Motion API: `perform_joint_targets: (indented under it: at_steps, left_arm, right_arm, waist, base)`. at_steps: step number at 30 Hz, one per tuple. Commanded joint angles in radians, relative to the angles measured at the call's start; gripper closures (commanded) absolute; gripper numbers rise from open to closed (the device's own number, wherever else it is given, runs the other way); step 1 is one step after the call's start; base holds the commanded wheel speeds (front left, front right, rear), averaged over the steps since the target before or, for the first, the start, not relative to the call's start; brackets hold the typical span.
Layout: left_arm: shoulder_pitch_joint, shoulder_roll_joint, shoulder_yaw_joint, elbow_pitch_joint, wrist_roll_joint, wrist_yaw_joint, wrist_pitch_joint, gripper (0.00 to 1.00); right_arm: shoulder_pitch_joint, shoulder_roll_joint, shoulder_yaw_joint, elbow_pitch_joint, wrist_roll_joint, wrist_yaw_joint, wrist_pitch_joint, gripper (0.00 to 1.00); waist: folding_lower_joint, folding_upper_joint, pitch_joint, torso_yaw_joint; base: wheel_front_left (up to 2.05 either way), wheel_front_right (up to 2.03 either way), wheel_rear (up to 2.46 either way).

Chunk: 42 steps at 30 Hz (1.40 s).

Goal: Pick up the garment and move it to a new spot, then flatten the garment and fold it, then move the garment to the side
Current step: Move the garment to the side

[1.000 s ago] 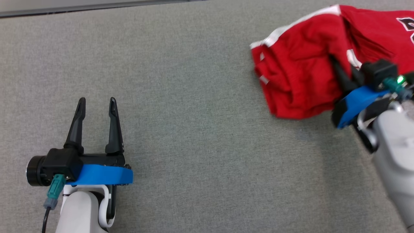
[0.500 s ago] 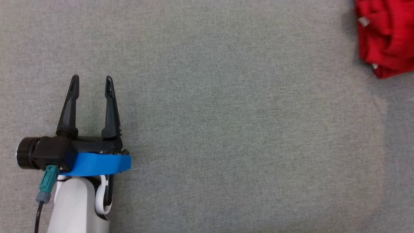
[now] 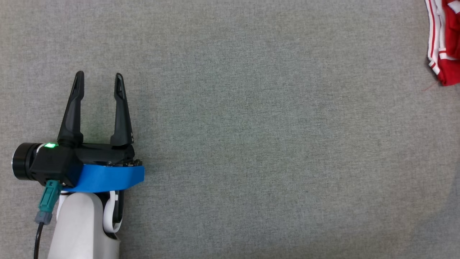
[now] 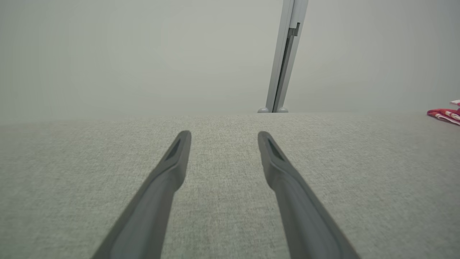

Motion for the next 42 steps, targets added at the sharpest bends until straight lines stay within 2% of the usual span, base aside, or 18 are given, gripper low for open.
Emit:
perform_joint_targets:
  at_steps: [1,2,3,4,14,20,26,33,42]
  left_arm:
    - [-0.014,0.005,-0.003,-0.005,0.006,-0.002,-0.004,0.00]
    - [-0.015,0.005,-0.002,-0.006,0.006,-0.001,-0.004,0.00]
    - [-0.015,0.005,-0.002,-0.006,0.006,0.001,-0.004,0.00]
    - [-0.015,0.005,-0.001,-0.007,0.005,0.001,-0.004,0.00]
    - [0.010,0.001,0.008,0.022,-0.008,0.007,-0.004,0.00]
    - [0.066,-0.001,0.034,0.042,-0.022,0.013,-0.004,0.00]
    - [0.135,-0.003,0.057,0.064,-0.032,0.017,-0.004,0.00]
    - [0.194,-0.007,0.066,0.086,-0.042,0.018,-0.004,0.00]
    - [0.252,-0.012,0.063,0.122,-0.051,0.023,-0.004,0.00]
  right_arm:
    - [-0.016,0.006,0.003,0.011,-0.009,0.000,0.002,0.90]
    - [-0.027,0.010,0.003,0.024,-0.013,0.000,-0.006,0.72]
    - [-0.042,0.010,-0.003,0.035,-0.021,0.000,-0.021,0.13]
    - [-0.052,0.012,-0.007,0.048,-0.030,0.000,-0.033,0.00]
    - [-0.111,0.043,-0.030,0.183,-0.136,0.000,-0.124,0.00]
    - [-0.076,0.137,-0.066,0.199,-0.140,0.000,-0.254,0.00]
    - [0.024,0.300,-0.105,0.136,-0.086,0.000,-0.290,0.00]
    - [0.180,0.411,-0.096,-0.036,-0.055,0.000,-0.291,0.00]
    - [0.390,0.518,-0.111,-0.201,-0.050,0.000,-0.291,0.00]
  waist:
    - [-0.0001,0.0000,0.003,0.002]
    - [-0.0001,0.0000,0.005,0.003]
    - [-0.0001,0.0000,0.007,0.003]
    - [-0.0001,0.0000,0.009,0.004]
    - [-0.0001,0.0000,-0.044,0.006]
    - [-0.0001,0.0000,-0.143,0.000]
    - [-0.0001,0.0000,-0.247,-0.003]
    - [-0.0001,0.0000,-0.345,0.013]
    - [-0.0001,0.0000,-0.448,0.025]
  base:
    - [0.00,0.00,0.00]
    - [0.00,0.00,0.00]
    - [0.00,0.00,0.00]
    - [0.00,0.00,0.00]
    - [0.00,0.00,0.00]
    - [0.00,0.00,0.00]
    - [0.00,0.00,0.00]
    - [0.00,0.00,0.00]
    - [0.00,0.00,0.00]
